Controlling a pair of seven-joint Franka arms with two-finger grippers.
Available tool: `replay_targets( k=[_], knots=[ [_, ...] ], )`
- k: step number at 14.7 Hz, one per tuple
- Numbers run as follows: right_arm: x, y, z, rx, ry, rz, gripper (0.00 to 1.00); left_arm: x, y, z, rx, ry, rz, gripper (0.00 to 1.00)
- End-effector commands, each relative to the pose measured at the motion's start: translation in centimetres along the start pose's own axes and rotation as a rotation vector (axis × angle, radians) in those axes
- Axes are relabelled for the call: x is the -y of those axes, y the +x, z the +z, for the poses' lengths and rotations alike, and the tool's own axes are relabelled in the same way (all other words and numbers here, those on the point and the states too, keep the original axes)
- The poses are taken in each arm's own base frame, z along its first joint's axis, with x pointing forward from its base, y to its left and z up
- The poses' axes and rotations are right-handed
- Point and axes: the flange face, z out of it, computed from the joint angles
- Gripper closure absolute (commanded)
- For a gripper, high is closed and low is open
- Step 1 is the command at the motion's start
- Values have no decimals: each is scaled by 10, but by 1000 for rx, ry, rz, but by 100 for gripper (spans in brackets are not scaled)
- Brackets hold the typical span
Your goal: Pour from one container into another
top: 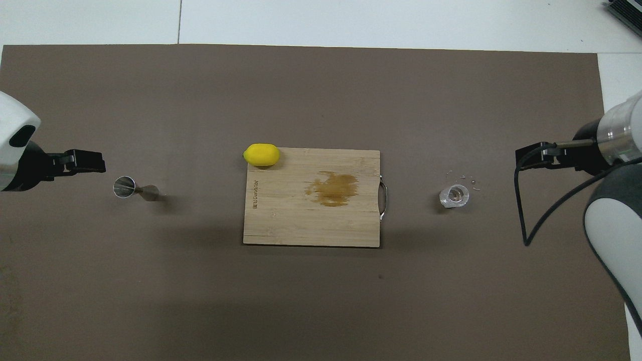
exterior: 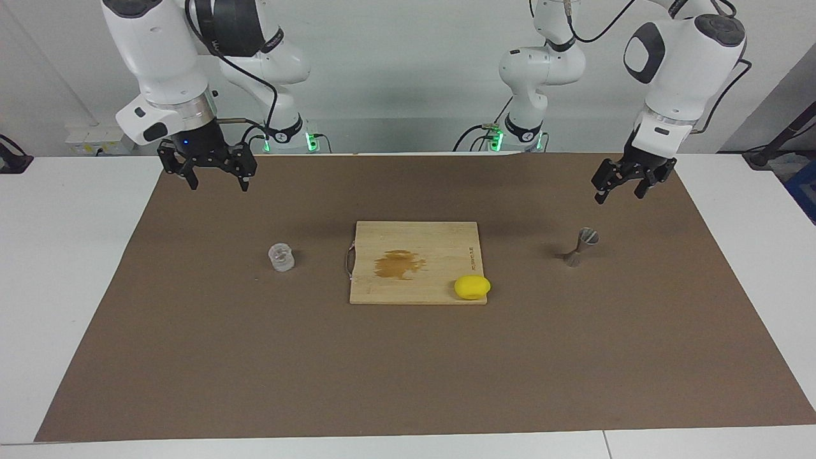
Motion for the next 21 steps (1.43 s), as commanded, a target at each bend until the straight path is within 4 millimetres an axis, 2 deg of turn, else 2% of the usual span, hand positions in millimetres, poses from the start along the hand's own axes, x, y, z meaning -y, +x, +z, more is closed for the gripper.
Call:
replay_targets(
  k=[1, 3, 8, 13, 15, 17, 19, 21],
  knots=[
    [-4, 1, -1, -1, -2, -3, 0, 13, 8, 21, -5, -10, -18, 0],
    [-4, 1, -1, -1, -2, -5, 0, 36, 20, 39, 10, -52, -56, 0],
    [-4, 1, -1, -1, -2, -5, 0, 81, 40, 59, -8, -165, 171, 0],
    [-4, 1, -1, -1, -2, -3, 0, 123, 39, 82, -46, -252, 447, 0],
    [-4, 1, -1, -1, -2, -3, 0, 124, 38, 86, -73, -297, 543, 0],
    [-4, 1, -1, -1, -2, -5, 0, 139, 33, 97, -96, -356, 598, 0],
    [-4, 1, -2, -3, -1, -5, 0, 139, 33, 107, -137, -434, 666, 0],
    [-4, 1, -2, -3, -1, -3, 0, 147, 29, 117, -160, -516, 714, 0]
  ],
)
